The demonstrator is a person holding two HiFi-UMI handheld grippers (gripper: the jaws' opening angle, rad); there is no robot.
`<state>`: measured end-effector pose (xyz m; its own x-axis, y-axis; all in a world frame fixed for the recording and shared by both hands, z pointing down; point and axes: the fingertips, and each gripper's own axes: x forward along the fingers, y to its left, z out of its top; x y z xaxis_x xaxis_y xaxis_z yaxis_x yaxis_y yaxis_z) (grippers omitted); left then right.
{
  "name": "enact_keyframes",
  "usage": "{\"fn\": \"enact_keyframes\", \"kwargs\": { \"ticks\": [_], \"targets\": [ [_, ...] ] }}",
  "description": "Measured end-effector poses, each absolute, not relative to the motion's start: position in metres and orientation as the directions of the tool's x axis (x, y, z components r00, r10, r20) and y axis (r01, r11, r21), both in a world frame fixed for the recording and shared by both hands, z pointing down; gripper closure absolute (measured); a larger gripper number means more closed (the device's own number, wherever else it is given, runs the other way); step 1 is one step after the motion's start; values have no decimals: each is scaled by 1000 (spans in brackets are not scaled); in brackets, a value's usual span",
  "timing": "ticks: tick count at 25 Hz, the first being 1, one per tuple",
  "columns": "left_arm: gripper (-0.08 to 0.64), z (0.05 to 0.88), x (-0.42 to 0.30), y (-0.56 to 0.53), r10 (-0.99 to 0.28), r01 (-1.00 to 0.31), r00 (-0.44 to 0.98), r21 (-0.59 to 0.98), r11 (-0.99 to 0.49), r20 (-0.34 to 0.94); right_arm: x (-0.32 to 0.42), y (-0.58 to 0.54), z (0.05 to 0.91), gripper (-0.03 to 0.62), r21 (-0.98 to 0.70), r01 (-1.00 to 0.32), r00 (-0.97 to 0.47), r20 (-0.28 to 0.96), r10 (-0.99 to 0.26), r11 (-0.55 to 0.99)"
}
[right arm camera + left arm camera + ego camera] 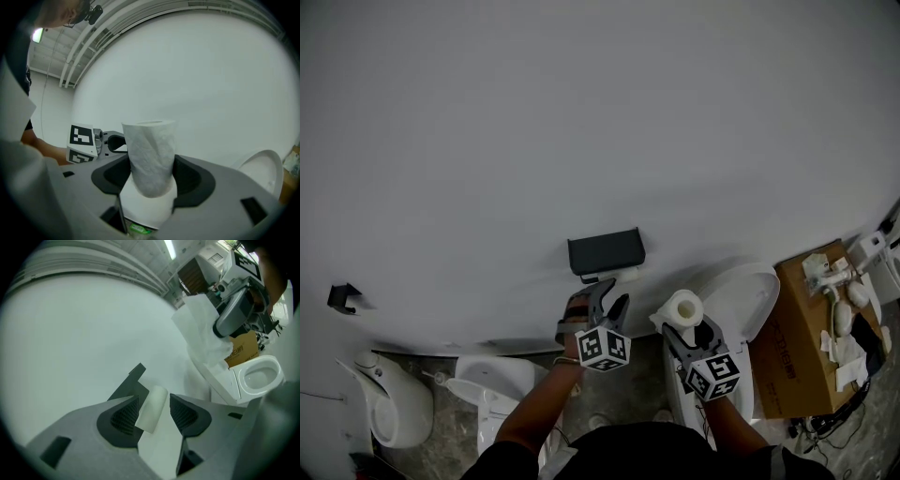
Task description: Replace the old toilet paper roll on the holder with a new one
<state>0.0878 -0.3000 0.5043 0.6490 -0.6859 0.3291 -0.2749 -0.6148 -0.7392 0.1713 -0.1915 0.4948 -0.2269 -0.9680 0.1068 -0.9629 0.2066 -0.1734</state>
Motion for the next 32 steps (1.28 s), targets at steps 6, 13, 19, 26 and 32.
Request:
{"fn": "enact_keyframes", "kwargs": {
  "ticks": [6, 13, 19, 26, 32],
  "targets": [
    [345, 521, 100, -313, -756, -97, 555, -875, -474, 348, 181, -198, 490, 320, -181, -959, -235, 84, -968, 217],
    [345, 534, 101, -329, -800, -43, 512, -921, -388, 313, 186, -201, 488, 319, -182, -956, -246, 78, -966, 228],
    [345, 539, 101, -332, -826, -12, 465, -931, -364, 317, 189, -197, 486, 320, -178, -956, -252, 82, -964, 234],
    [390, 540, 94, -340, -845, -17, 449, -943, -334, 291, 184, -200, 488, 321, -186, -953, -259, 82, -962, 240],
    [393, 541, 94, -342, -849, -13, 448, -947, -320, 281, 182, -201, 491, 321, -194, -950, -266, 87, -960, 246]
  ]
}}
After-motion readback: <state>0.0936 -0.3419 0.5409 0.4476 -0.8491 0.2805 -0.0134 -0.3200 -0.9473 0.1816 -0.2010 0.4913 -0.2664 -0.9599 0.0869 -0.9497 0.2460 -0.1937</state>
